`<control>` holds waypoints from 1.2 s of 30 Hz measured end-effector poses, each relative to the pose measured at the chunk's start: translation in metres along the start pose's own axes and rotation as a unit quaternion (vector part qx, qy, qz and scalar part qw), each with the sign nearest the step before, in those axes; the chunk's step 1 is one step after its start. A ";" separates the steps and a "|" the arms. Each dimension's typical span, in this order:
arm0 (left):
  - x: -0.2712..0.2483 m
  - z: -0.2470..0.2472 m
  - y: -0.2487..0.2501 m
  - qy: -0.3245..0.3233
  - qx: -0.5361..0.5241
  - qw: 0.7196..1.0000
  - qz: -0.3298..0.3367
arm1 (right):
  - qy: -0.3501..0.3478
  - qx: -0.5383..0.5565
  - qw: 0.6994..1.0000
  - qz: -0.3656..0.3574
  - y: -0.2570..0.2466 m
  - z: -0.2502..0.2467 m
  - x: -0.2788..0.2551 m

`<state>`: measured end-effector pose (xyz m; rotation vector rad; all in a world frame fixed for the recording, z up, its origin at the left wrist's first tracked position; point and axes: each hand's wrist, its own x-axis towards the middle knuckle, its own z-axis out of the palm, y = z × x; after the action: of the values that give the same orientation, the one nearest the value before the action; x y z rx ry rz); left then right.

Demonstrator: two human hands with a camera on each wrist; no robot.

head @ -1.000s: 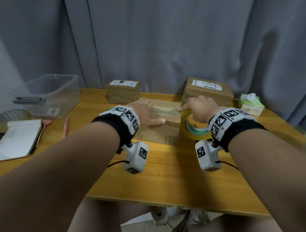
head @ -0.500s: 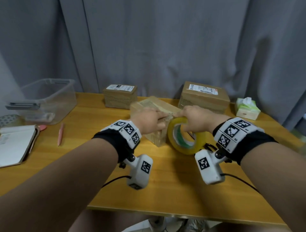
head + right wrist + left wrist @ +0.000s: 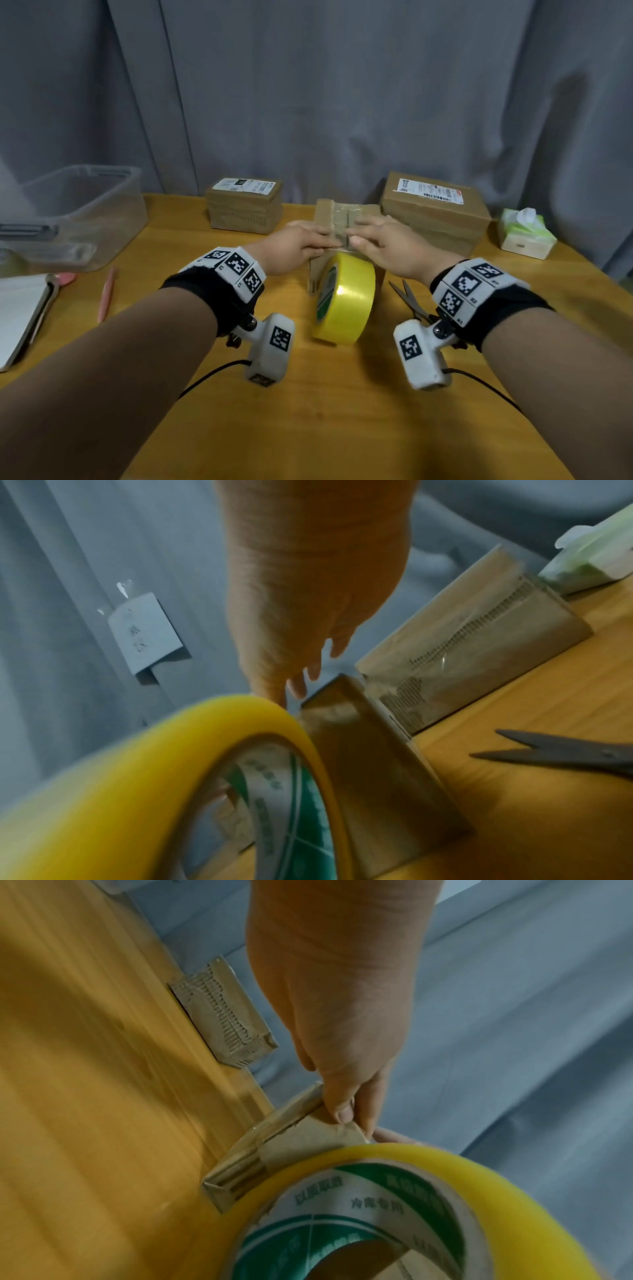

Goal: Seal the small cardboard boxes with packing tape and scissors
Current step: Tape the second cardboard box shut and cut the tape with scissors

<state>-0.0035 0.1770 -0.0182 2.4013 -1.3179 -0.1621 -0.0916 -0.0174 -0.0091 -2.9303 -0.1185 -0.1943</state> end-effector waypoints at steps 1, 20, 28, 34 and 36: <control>0.003 0.000 -0.005 0.009 0.006 1.000 -0.001 | -0.021 0.001 1.000 0.007 0.000 0.006 0.004; -0.019 0.014 0.038 0.036 -0.381 0.896 -0.227 | -0.061 -0.005 0.990 0.129 -0.026 0.024 0.014; -0.028 0.000 0.046 0.109 -0.230 0.938 -0.236 | -0.038 -0.014 0.987 0.153 -0.035 0.025 0.002; -0.039 0.012 0.046 0.057 -0.109 0.951 -0.284 | -0.021 -0.001 0.984 0.178 -0.038 0.027 -0.002; -0.041 0.012 0.045 0.077 -0.132 0.941 -0.301 | -0.012 -0.003 0.985 0.175 -0.040 0.026 -0.004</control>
<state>-0.0648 0.1856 -0.0150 2.4405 -0.4274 -0.2890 -0.0964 0.0264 -0.0275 -2.8990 0.3906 -0.1031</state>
